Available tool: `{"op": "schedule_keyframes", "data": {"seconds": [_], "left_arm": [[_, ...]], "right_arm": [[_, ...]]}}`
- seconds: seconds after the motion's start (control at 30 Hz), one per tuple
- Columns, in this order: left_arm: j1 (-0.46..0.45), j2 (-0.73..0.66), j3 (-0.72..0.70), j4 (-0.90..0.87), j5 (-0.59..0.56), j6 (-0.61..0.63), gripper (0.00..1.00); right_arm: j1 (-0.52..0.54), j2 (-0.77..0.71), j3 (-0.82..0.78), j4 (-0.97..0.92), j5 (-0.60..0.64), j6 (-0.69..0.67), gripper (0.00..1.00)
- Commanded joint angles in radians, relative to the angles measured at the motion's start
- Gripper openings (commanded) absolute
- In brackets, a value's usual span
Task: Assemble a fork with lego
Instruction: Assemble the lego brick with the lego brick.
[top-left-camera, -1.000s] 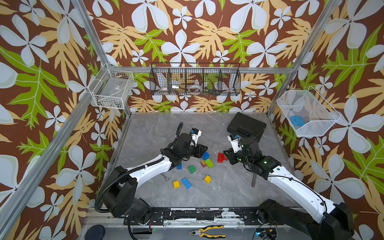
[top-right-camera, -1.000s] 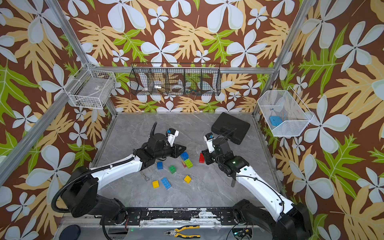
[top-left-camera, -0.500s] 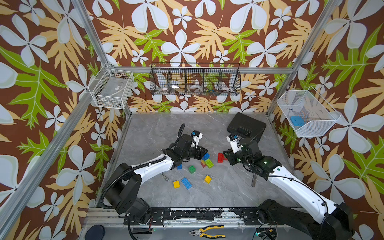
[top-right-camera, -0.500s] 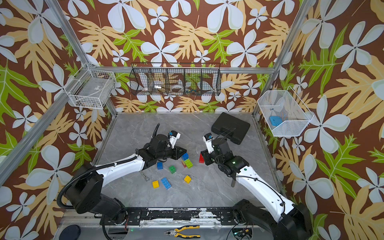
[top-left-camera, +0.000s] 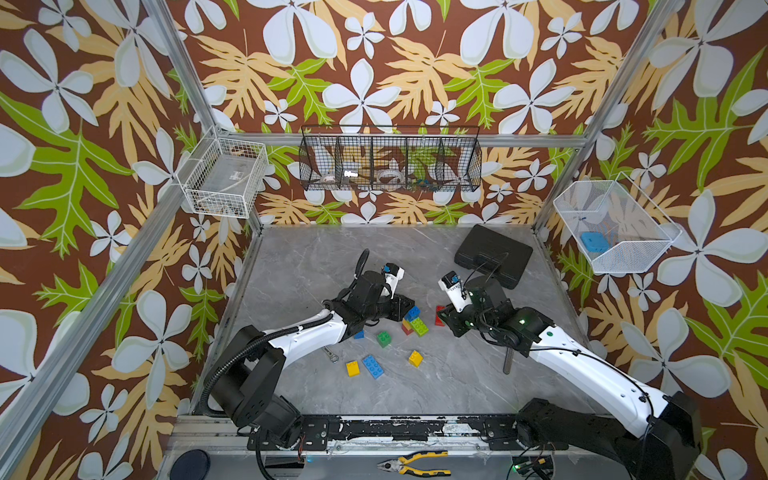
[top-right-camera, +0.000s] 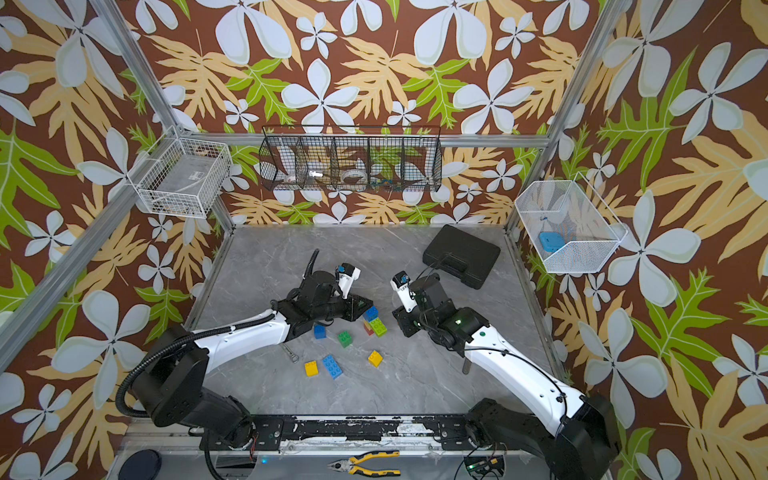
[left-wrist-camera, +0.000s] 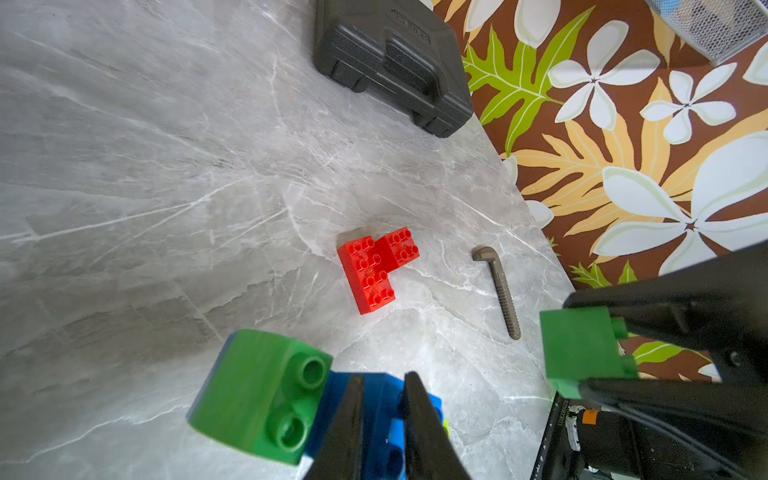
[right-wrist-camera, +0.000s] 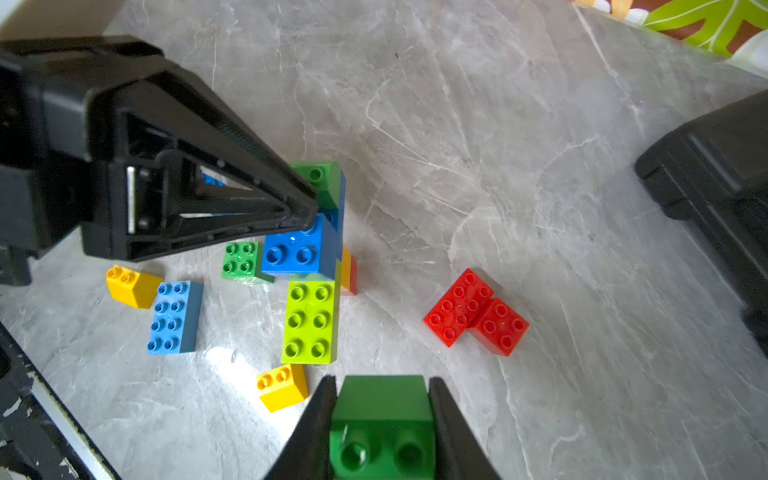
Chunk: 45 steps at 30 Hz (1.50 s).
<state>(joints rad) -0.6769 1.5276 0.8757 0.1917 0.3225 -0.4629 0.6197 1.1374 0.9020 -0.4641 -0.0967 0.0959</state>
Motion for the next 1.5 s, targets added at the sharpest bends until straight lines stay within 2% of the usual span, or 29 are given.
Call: {"op": "schedule_keyframes", "data": {"seconds": [0.0,0.23,0.53,0.63,1.47], "left_arm": [[0.002,-0.001,-0.009,-0.012,-0.008,0.006,0.20],[0.002,-0.009,-0.027,0.000,-0.011,-0.003,0.20],[0.002,-0.012,-0.030,0.005,-0.009,-0.003,0.20],[0.002,-0.010,-0.029,0.004,-0.007,-0.003,0.20],[0.003,-0.014,-0.035,0.006,-0.008,-0.006,0.19]], "right_arm": [[0.017,0.018,0.015,-0.034,-0.025,-0.040,0.00],[0.131,0.102,0.060,-0.035,0.092,-0.008,0.00],[0.139,0.160,0.028,0.055,0.074,0.079,0.00],[0.149,0.172,0.024,0.082,0.049,0.084,0.00],[0.161,0.219,0.005,0.128,0.088,0.119,0.00]]}}
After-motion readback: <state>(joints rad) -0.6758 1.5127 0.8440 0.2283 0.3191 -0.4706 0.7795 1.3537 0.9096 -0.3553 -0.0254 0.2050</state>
